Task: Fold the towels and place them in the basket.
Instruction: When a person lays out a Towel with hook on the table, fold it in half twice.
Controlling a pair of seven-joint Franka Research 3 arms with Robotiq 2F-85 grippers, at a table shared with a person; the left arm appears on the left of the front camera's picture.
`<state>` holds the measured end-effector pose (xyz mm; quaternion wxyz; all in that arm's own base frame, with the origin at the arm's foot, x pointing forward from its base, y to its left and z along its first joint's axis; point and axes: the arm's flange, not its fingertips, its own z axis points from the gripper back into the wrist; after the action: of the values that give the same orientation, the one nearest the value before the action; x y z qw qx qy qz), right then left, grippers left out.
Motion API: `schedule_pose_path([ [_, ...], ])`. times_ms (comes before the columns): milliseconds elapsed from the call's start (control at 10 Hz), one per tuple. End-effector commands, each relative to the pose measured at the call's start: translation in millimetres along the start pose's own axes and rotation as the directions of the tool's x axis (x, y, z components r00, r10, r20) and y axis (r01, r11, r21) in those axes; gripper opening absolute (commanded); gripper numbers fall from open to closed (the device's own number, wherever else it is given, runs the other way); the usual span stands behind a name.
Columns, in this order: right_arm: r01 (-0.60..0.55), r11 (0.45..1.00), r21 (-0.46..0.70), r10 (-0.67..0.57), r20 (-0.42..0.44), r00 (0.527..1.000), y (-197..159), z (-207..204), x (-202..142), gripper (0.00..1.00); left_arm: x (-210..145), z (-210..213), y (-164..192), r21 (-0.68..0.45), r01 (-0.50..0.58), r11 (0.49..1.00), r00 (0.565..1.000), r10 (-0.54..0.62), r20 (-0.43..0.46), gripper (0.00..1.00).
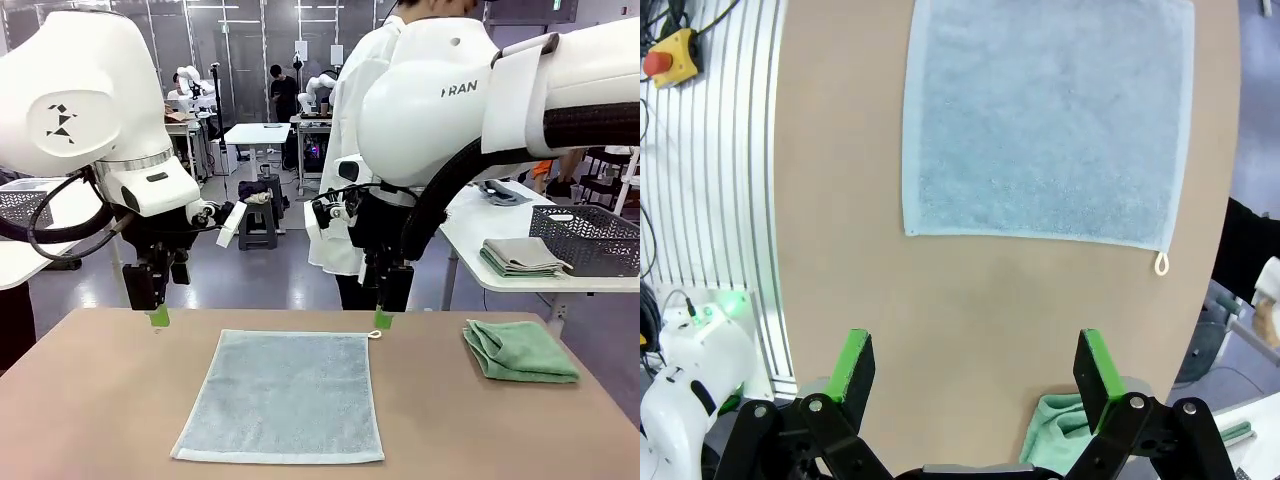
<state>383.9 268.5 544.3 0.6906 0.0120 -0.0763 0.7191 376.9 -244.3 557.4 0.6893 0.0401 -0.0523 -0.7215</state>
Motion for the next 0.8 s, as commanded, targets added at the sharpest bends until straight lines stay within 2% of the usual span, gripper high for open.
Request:
schedule_pose_path([
  [0, -0.006, 1.0, 0.007, 0.006, 0.005, 1.0, -1, 1, -2, 1.0, 1, 1, 0, 0.006, 0.015, 1.0, 1.0, -0.015, 0.003, 1.0],
  [500, -0.001, 1.0, 0.001, 0.001, -0.001, 1.0, 0, 0, 0, 1.0, 1, 0, 0, 0.0, 0.003, 1.0, 1.0, -0.003, 0.001, 1.0],
  [600, -0.111, 0.994, 0.02, 0.109, 0.094, 0.99, 0, -3, -5, 1.0, 1, -9, -1, 0.016, 0.025, 1.0, 0.999, -0.025, 0.033, 1.0],
  [700, -0.137, 0.99, -0.019, 0.138, 0.062, 0.989, 17, -13, -2, 1.0, 3, -20, -18, 0.048, 0.045, 0.998, 0.999, -0.045, 0.008, 1.0],
])
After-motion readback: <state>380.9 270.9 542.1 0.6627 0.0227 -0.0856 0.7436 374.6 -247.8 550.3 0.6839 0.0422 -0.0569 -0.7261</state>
